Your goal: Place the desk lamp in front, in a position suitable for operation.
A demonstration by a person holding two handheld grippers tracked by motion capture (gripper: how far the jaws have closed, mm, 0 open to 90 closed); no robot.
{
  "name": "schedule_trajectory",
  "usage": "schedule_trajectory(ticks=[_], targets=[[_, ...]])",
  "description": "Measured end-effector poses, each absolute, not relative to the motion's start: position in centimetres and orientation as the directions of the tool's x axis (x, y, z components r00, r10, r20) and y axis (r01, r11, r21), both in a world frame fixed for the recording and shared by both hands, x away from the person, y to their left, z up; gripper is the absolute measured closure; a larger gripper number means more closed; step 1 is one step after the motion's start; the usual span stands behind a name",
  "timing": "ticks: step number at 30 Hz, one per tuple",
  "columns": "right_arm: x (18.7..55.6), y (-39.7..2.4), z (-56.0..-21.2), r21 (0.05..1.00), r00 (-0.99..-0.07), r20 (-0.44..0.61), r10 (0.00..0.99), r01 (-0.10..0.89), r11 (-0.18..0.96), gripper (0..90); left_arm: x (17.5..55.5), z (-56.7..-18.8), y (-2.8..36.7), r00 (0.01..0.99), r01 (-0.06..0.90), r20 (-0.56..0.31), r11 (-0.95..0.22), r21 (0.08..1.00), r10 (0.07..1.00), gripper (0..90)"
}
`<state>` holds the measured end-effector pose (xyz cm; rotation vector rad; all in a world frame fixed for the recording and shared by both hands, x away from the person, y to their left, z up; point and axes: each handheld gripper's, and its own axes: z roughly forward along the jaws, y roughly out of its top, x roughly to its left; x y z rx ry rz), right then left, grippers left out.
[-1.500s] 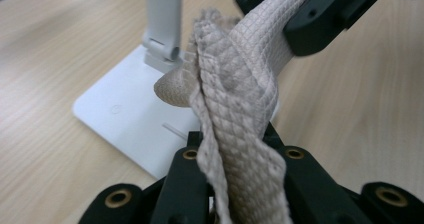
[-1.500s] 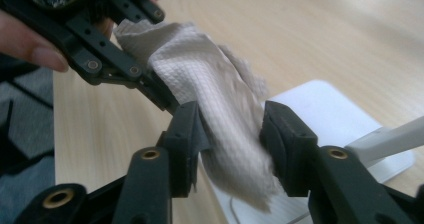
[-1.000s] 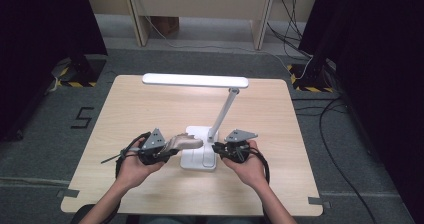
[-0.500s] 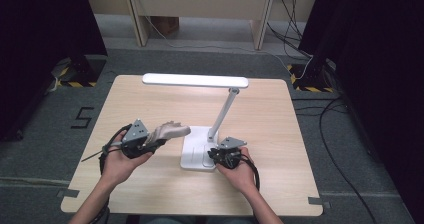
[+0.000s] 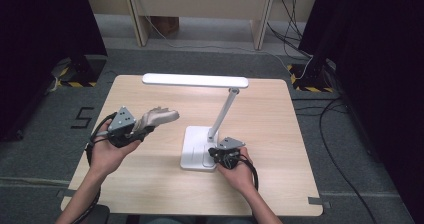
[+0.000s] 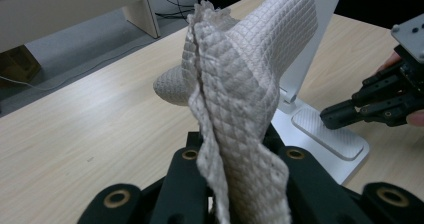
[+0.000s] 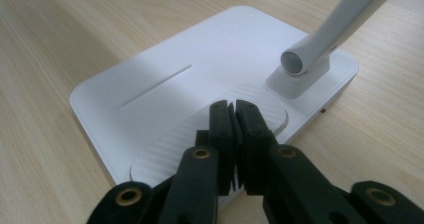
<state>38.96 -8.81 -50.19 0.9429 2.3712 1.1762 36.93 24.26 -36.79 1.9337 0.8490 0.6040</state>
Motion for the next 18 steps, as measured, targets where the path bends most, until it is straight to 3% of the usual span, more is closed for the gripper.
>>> schedule_trajectory(ticks=[18], targets=[[39.0,-9.2,-50.6,0.811,-0.731,0.035,0.682,0.419,0.408,90.0,37.8,-34.3,25.4,0.613,0.289,0.096,-0.336,0.896,0.784,80.7]])
